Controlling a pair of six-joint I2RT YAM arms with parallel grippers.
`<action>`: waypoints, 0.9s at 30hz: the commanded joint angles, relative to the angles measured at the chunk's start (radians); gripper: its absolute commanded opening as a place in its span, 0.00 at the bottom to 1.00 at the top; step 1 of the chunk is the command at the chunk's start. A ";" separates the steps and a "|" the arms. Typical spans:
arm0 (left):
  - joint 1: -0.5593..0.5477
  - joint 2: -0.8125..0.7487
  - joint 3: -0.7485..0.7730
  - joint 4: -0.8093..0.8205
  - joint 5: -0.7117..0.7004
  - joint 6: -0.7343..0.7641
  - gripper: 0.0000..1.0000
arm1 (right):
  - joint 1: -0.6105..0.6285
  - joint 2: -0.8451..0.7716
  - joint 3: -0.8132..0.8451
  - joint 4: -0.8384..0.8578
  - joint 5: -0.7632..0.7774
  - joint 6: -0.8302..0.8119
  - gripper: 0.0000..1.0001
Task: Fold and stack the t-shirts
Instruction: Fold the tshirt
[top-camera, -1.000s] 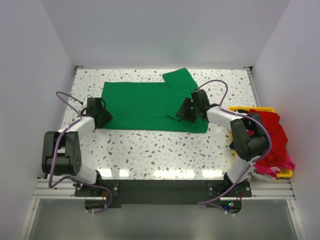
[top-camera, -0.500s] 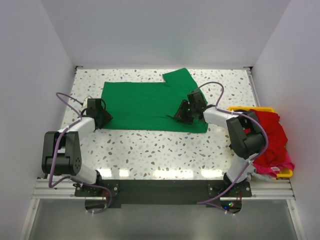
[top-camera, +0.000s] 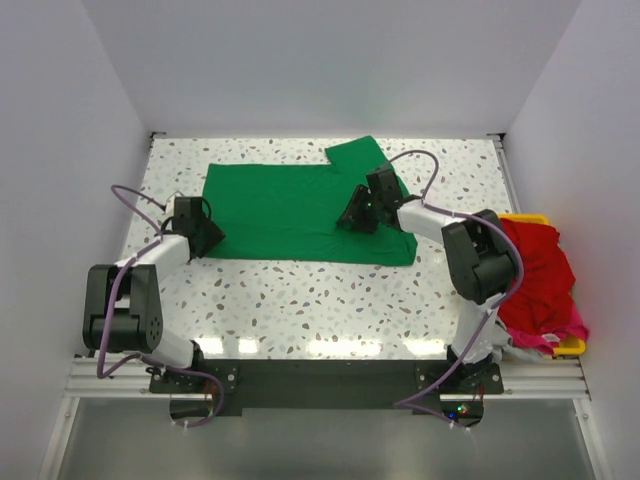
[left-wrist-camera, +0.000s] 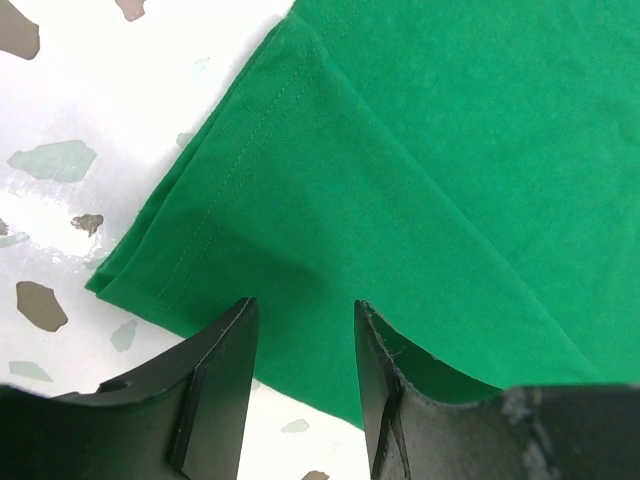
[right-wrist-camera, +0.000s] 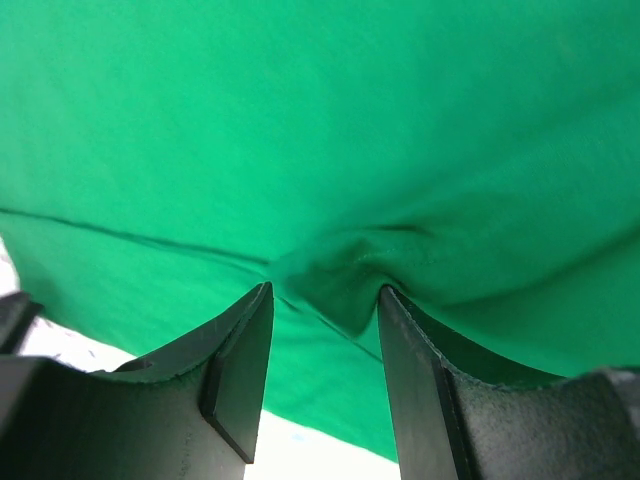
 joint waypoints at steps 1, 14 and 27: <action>-0.001 -0.055 0.016 0.004 -0.006 0.003 0.48 | 0.004 0.036 0.109 -0.009 0.004 -0.002 0.49; 0.001 -0.145 0.036 -0.074 -0.021 0.011 0.49 | 0.005 0.154 0.348 -0.105 -0.029 -0.077 0.51; 0.036 -0.296 -0.117 -0.100 -0.185 -0.121 0.42 | -0.053 -0.282 0.030 -0.276 0.114 -0.144 0.52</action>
